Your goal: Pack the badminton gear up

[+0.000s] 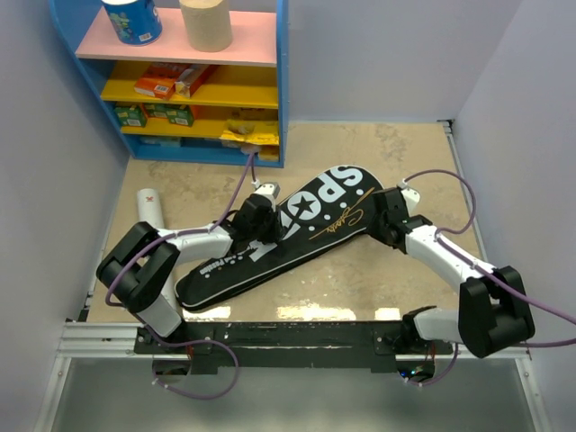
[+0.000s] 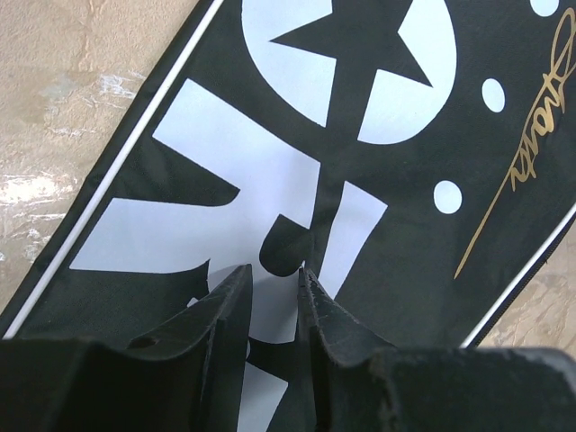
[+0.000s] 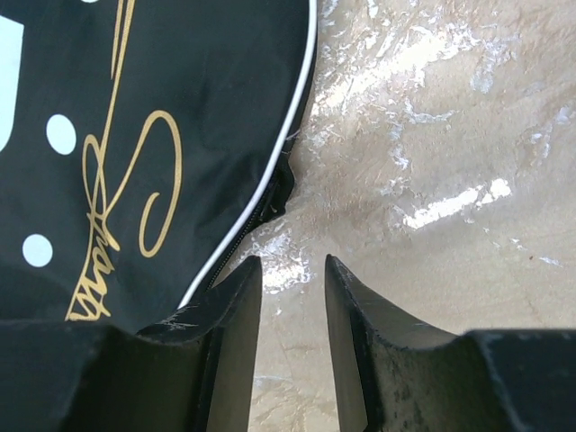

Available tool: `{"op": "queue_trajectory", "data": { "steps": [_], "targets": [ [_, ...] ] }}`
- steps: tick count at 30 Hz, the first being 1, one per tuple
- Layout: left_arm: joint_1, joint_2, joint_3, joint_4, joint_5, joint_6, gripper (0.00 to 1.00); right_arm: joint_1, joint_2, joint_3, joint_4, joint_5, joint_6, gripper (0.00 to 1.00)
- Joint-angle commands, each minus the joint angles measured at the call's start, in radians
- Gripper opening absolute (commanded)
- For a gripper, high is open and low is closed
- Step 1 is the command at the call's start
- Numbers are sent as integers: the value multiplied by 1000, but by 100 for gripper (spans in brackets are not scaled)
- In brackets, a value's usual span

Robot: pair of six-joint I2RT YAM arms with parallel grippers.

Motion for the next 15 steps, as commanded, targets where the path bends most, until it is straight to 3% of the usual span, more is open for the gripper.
{"op": "queue_trajectory", "data": {
  "steps": [1, 15],
  "targets": [
    [2, 17, -34, 27, 11, 11, 31, -4, 32, 48, 55, 23, 0, 37],
    [2, 36, -36, 32, 4, 21, 31, -16, 106, 49, 130, 33, 26, 31]
  ]
}}
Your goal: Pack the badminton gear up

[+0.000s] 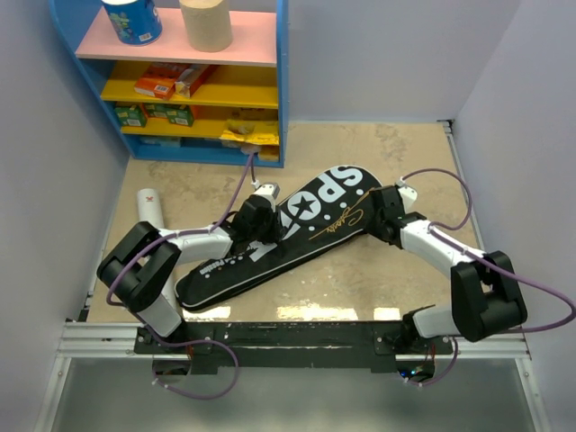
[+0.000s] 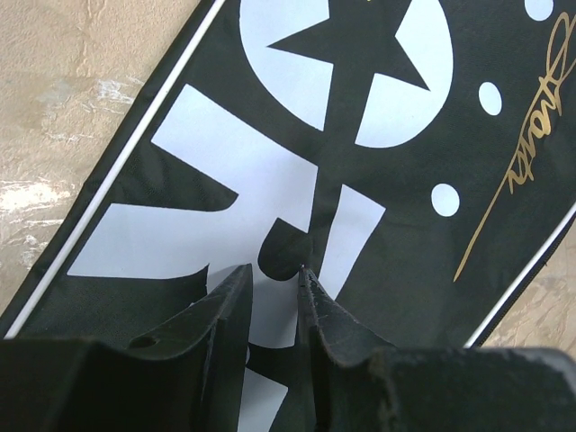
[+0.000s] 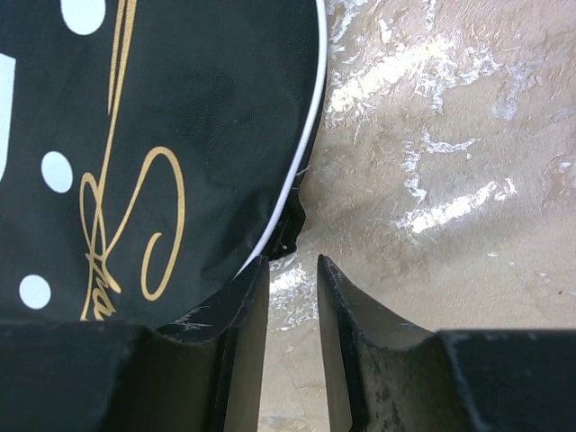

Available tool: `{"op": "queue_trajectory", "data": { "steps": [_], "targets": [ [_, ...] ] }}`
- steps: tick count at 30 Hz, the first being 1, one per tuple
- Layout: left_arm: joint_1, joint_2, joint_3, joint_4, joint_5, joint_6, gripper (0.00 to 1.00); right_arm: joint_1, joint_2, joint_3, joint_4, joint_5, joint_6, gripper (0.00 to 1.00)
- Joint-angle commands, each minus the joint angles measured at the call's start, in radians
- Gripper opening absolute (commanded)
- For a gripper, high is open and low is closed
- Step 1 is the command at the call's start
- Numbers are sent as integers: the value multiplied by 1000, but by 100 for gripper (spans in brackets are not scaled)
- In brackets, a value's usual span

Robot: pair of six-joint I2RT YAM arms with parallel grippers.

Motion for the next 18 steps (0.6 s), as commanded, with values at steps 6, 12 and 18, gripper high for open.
{"op": "queue_trajectory", "data": {
  "steps": [6, 12, 18],
  "targets": [
    [2, 34, -17, -12, 2, 25, 31, -12, 45, 39, 65, 20, 15, 27],
    [2, 39, -14, -16, -1, 28, 31, -15, 58, 36, 82, 29, 17, 15],
    [3, 34, -14, -23, -4, 31, 31, -26, 75, 36, 88, 30, 17, 12]
  ]
}}
